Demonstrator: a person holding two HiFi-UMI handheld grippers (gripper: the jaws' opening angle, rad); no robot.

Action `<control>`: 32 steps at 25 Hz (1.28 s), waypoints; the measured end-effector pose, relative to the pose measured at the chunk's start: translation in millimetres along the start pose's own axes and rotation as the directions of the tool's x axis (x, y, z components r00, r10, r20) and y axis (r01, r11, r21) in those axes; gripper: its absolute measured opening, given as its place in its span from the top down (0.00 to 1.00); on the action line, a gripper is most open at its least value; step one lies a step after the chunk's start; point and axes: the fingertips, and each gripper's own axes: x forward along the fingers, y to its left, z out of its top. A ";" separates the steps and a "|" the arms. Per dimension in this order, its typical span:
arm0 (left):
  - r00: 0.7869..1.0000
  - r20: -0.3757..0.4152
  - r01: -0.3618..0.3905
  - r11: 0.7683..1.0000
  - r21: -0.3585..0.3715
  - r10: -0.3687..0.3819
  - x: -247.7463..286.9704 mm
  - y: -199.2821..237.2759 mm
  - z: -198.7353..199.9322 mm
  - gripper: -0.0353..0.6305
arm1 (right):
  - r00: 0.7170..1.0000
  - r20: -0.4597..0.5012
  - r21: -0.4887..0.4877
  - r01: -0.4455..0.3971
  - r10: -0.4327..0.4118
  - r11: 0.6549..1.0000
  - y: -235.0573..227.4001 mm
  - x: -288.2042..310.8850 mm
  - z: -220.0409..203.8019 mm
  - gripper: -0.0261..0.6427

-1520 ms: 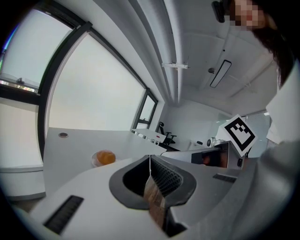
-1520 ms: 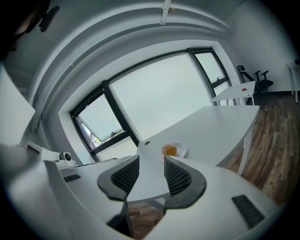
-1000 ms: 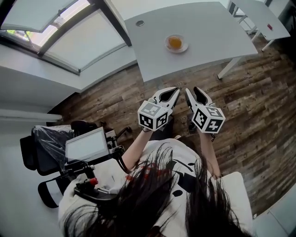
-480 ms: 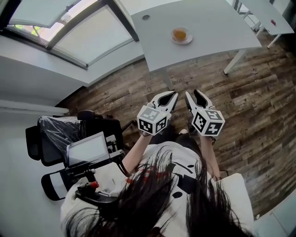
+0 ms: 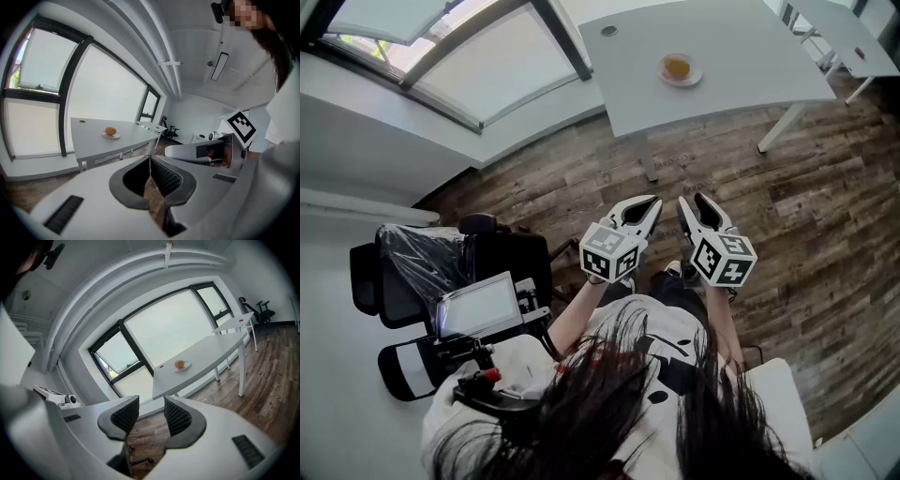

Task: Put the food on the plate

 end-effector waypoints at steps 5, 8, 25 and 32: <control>1.000 -0.005 0.018 1.000 0.011 -0.018 -8.4 -1.6 -5.6 0.94 | 1.000 0.010 0.027 0.002 -0.002 1.000 7.0 -1.7 -9.4 0.70; 0.999 0.010 0.044 0.999 0.029 -0.045 -57.0 3.0 -15.0 0.94 | 0.999 0.033 0.034 0.010 -0.011 0.999 48.8 -8.5 -32.4 0.70; 0.986 0.001 0.168 0.986 0.004 -0.168 -191.3 13.3 -80.2 0.94 | 0.995 0.059 0.076 0.073 -0.078 0.994 171.7 -47.1 -134.9 0.70; 0.982 0.020 0.186 0.982 -0.008 -0.186 -203.4 -1.9 -88.4 0.94 | 0.995 0.050 0.049 0.087 -0.090 0.995 177.8 -62.7 -144.4 0.70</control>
